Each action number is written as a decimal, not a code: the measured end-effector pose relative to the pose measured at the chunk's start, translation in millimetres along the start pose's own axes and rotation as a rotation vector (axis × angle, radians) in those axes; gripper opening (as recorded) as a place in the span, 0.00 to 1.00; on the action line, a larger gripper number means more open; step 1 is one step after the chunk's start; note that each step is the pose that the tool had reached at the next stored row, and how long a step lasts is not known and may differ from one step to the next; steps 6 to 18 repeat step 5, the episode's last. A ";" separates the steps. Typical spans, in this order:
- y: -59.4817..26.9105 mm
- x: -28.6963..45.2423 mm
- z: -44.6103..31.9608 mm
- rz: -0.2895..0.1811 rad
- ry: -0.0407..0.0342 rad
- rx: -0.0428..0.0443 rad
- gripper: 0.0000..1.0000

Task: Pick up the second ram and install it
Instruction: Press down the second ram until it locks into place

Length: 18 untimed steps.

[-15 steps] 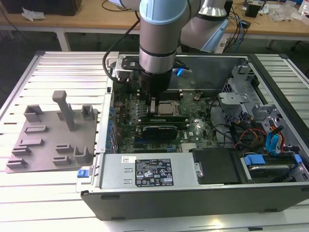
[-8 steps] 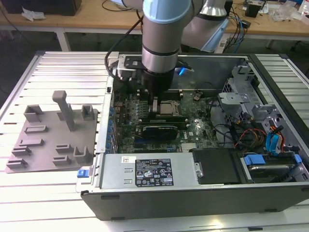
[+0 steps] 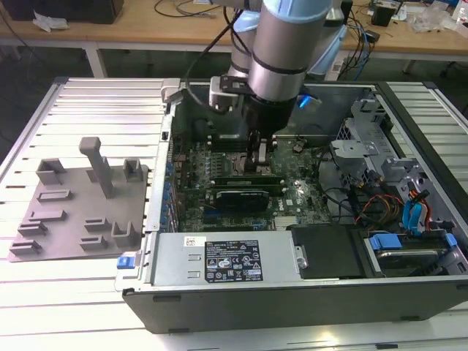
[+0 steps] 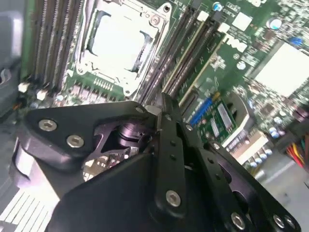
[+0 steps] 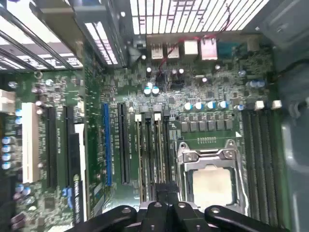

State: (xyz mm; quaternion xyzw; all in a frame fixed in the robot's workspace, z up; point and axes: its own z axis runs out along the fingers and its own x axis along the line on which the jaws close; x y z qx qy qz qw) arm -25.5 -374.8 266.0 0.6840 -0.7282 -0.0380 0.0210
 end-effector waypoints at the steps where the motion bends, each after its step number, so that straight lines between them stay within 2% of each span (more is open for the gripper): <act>1: 1.1 -0.2 -12.2 0.000 0.0000 0.0000 0.08; 2: 1.4 -0.4 -17.2 0.000 0.0003 -0.0001 0.08; 3: 1.5 -0.4 -17.6 0.000 -0.0001 0.0000 0.08; 18: 1.5 -0.4 -17.8 0.000 0.0001 0.0000 0.08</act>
